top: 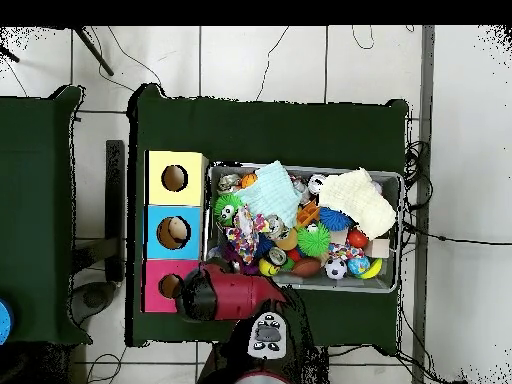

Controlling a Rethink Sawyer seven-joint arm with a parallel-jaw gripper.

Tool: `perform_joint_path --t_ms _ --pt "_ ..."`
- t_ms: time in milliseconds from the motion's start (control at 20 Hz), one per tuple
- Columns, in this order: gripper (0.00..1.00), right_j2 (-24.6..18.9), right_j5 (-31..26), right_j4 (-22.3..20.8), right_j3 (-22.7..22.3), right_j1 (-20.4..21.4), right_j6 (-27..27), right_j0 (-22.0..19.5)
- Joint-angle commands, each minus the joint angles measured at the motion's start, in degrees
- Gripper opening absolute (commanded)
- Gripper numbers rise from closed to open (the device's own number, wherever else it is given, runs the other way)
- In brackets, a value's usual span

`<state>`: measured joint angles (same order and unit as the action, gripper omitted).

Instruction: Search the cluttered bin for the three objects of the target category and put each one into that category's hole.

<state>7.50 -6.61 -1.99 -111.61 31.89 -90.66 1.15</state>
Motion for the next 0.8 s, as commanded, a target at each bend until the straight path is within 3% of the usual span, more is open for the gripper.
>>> perform_joint_path --t_ms 50,250,800 --pt "1.00 -9.14 2.20 0.16 -6.25 2.78 -10.60 -8.42" --pt "1.00 -7.99 4.40 0.26 -7.08 2.70 -12.12 -7.14" --pt "1.00 -8.85 5.91 1.22 -7.51 1.78 -12.60 -8.40"
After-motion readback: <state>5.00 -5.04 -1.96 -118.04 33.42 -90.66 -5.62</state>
